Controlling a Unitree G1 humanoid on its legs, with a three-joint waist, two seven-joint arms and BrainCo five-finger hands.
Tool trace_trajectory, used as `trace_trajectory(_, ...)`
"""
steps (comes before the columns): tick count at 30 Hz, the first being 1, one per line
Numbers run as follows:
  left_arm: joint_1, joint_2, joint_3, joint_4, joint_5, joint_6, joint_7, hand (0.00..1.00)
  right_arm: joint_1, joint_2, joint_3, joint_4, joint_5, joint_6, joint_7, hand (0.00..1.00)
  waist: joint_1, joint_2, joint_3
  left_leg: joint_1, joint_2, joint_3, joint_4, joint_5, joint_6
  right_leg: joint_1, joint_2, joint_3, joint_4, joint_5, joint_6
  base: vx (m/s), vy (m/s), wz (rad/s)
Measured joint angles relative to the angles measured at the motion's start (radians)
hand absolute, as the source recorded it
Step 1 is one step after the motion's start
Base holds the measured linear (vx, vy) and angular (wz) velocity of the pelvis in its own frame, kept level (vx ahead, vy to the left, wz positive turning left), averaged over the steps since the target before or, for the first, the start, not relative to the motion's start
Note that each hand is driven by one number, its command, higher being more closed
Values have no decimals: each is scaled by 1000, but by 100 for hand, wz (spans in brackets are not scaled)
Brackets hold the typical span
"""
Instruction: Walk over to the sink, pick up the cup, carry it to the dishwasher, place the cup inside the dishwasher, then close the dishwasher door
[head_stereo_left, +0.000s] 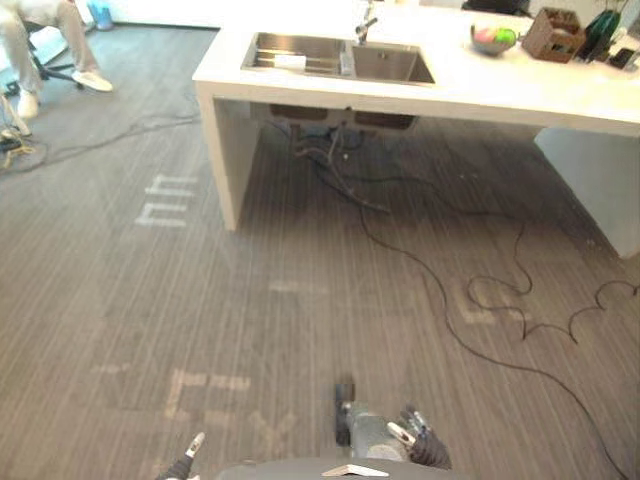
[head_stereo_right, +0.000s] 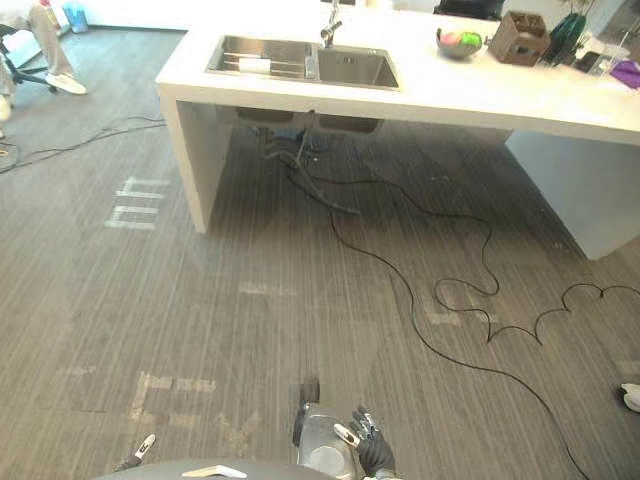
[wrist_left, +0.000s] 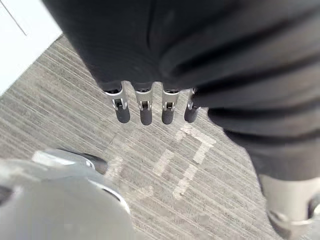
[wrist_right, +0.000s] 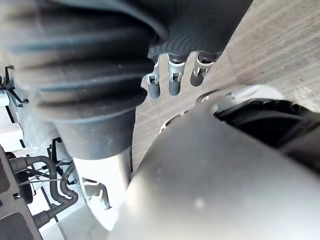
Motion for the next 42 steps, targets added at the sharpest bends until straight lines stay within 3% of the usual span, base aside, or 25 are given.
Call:
trace_trajectory(1,4,-8,14,-14,2,-11,1,0,15,8,0,-18,3,0,0,0,-1,-2,-2,23,9,-3,5,-24,-9,11,0,12,17,-15,-1,578,-333,29)
trace_trajectory(2,7,-27,24,-22,7,-49,1,0,44,24,-15,-32,12,3,10,0,0,3,-6,72,30,-13,16,-51,-20,17,7,19,89,39,2,637,-341,43)
trace_trajectory(4,-7,-67,24,-31,26,-91,5,0,53,10,-23,-44,26,4,18,0,-4,30,-10,77,73,-39,96,-27,-20,-6,24,1,244,-16,-27,643,-353,26)
trace_trajectory(7,-5,-124,51,-64,68,-141,10,0,55,-1,-45,-53,27,11,30,0,-11,58,-33,2,122,-82,308,129,-13,12,66,-18,332,-145,-63,629,-347,-12)
trace_trajectory(9,-12,-145,109,-83,107,-169,20,0,51,0,-58,-55,24,3,33,0,-13,63,-19,-158,192,-81,663,374,-49,131,120,-16,251,-185,-95,657,-286,-16)
trace_trajectory(11,-10,-144,108,-114,170,-203,30,0,43,0,-56,-55,22,-2,35,0,-1,64,3,-280,221,-71,942,268,-15,289,155,-11,143,-188,-102,512,-165,-11)
trace_trajectory(12,-9,-143,93,-146,208,-218,43,0,43,7,-53,-50,25,-7,41,0,9,50,9,-332,200,-68,989,218,-23,361,156,-7,93,-189,-103,641,-160,-17)
trace_trajectory(15,-2,-135,22,-226,303,-277,74,0,11,7,-30,-56,37,-37,58,0,43,39,8,-478,130,-23,875,118,-14,457,144,22,2,-185,-96,541,13,-41)
trace_trajectory(16,-12,-128,-31,-302,367,-321,101,0,-27,9,-1,-72,44,-58,74,0,67,18,21,-567,87,69,567,101,11,509,108,54,-38,-195,-70,483,106,-49)
trace_trajectory(17,-13,-129,-35,-309,379,-327,108,0,-30,10,1,-77,44,-62,74,0,70,14,24,-568,78,81,512,109,14,516,100,59,-38,-198,-67,388,141,-60)
trace_trajectory(18,-11,-128,-69,-346,420,-347,133,0,-27,17,3,-110,45,-75,76,0,83,7,31,-568,50,100,292,179,14,545,75,77,-36,-236,-45,456,239,-51)
trace_trajectory(19,1,-125,-124,-387,478,-368,181,0,-27,5,27,-119,50,-88,74,0,98,27,29,-538,44,91,177,334,13,573,82,115,-33,-291,-27,456,239,-54)
trace_trajectory(23,-39,-54,-264,-588,587,-375,320,0,-79,12,140,-98,54,-83,62,0,93,-55,34,-542,-55,79,209,287,87,583,52,209,2,-312,-71,444,201,20)
trace_trajectory(26,-66,-30,-278,-850,653,-349,321,0,-114,7,147,-73,53,-57,19,0,88,-50,22,-515,-100,70,213,245,117,565,28,243,98,-273,-50,395,141,27)
trace_trajectory(28,-89,13,-286,-987,690,-339,310,0,-101,1,135,-43,52,-40,0,0,81,-39,9,-456,-123,69,166,233,123,515,24,258,259,-216,41,398,117,14)
trace_trajectory(29,-110,52,-296,-1059,727,-324,282,0,-87,5,123,-20,50,-34,-13,0,71,-35,6,-398,-132,66,126,223,125,441,23,258,450,-128,209,413,110,3)
trace_trajectory(30,-128,102,-323,-1128,781,-312,255,0,-63,17,118,-22,43,-23,-18,0,67,-42,-2,-335,-136,73,89,207,123,322,9,249,695,-21,214,410,97,-9)
trace_trajectory(31,-134,128,-338,-1157,805,-303,235,0,-51,20,117,-32,43,-24,-12,0,67,-53,-9,-302,-142,85,70,203,112,262,-10,229,811,-17,208,403,62,-28)
trace_trajectory(33,-176,177,-434,-1187,893,-264,176,0,-33,10,117,-44,29,-25,-13,0,43,-52,-31,-164,-141,102,-3,202,116,123,-63,91,977,-112,65,523,2,-22)
trace_trajectory(34,-220,202,-491,-1186,933,-246,149,0,-25,10,111,-50,27,-27,-13,0,21,-42,-41,-124,-126,85,-35,202,116,73,-47,45,922,-186,23,414,-29,8)
trace_trajectory(35,-237,208,-506,-1185,940,-239,142,0,-24,10,108,-53,27,-27,-14,0,14,-42,-42,-118,-121,81,-39,201,114,63,-42,34,897,-198,14,312,-81,38)
trace_trajectory(37,-405,271,-581,-1124,969,-198,100,0,-15,11,89,-59,22,-25,-17,0,-27,-39,-41,-74,-79,57,-42,165,55,10,-13,-28,560,-227,-37,350,-153,38)
trace_trajectory(39,-473,305,-589,-1098,969,-170,80,0,5,13,88,-62,13,-24,-17,0,-42,-39,-41,-39,-66,56,-42,138,33,12,-20,-34,376,-187,-62,367,-241,21)
trace_trajectory(41,-536,347,-591,-1102,969,-140,55,0,58,16,78,-79,5,-19,-13,0,-52,-41,-63,-13,-33,49,9,48,-15,25,-39,2,170,-32,-44,452,-364,12)
trace_trajectory(42,-545,342,-597,-1101,969,-131,40,0,72,6,73,-85,1,-17,-12,0,-52,-5,-74,-12,2,52,48,11,-31,39,-14,-29,167,24,-46,436,-354,-8)
